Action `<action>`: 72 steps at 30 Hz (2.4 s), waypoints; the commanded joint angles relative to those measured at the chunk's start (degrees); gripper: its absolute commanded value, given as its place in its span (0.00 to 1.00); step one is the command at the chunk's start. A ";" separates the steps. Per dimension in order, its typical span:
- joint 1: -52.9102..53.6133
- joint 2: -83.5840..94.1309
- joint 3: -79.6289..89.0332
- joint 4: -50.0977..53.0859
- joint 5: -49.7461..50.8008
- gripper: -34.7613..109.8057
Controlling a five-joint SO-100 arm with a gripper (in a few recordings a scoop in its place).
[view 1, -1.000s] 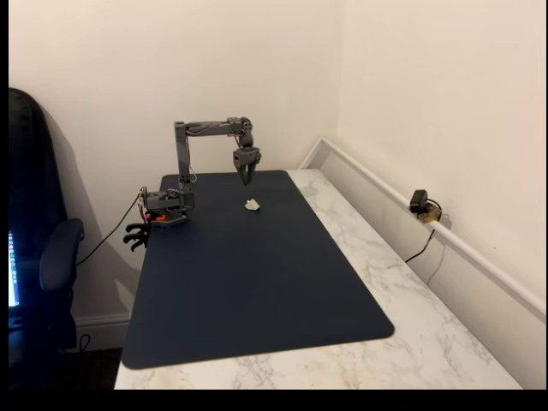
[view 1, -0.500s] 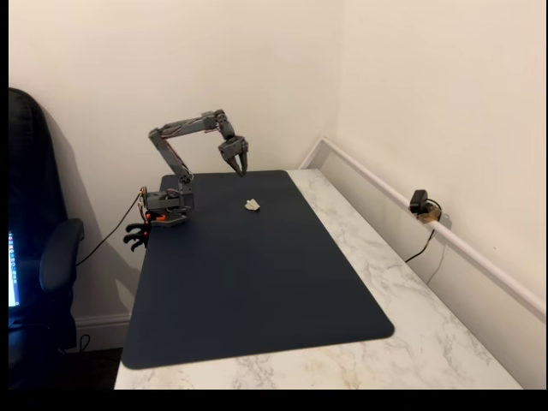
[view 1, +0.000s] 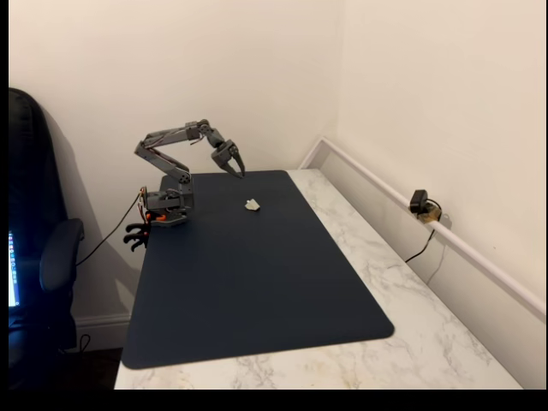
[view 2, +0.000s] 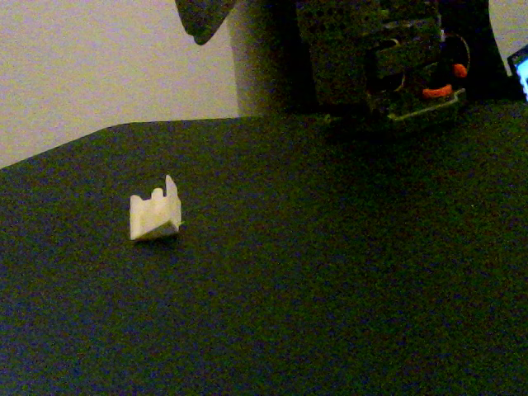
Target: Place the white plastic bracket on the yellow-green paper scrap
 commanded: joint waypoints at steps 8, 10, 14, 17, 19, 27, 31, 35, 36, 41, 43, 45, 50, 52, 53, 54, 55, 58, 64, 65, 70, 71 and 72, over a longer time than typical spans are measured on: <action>1.23 23.47 18.28 -2.29 -2.37 0.26; 1.41 29.44 21.45 -1.23 -1.23 0.27; 1.49 41.13 26.46 2.37 0.00 0.25; 1.32 42.01 28.04 2.55 0.18 0.25; 1.23 42.71 29.09 3.08 0.35 0.25; -0.09 42.71 31.82 6.06 3.08 0.25; -1.05 42.71 34.19 4.57 3.25 0.25; -0.70 42.71 34.80 6.15 2.55 0.24; -0.70 42.71 35.16 6.42 2.29 0.24; -0.26 42.71 35.33 8.44 0.97 0.24; -0.26 42.71 35.33 8.53 1.14 0.24; -0.26 42.71 35.33 8.53 1.23 0.24; -0.26 42.71 35.24 8.53 1.32 0.24; -0.26 42.71 35.24 8.53 1.32 0.24; -0.26 42.71 35.24 8.53 1.32 0.24; -0.26 42.71 35.24 8.53 1.32 0.24; -0.26 42.71 35.24 8.53 1.32 0.24; -0.26 42.71 35.24 8.53 1.32 0.24; -0.26 42.71 35.24 8.53 1.32 0.24; -0.26 42.71 35.24 8.53 1.32 0.24; -0.26 42.71 35.24 8.53 1.32 0.24; -0.35 42.71 35.24 8.53 1.32 0.24; -0.35 42.71 35.24 8.53 1.32 0.24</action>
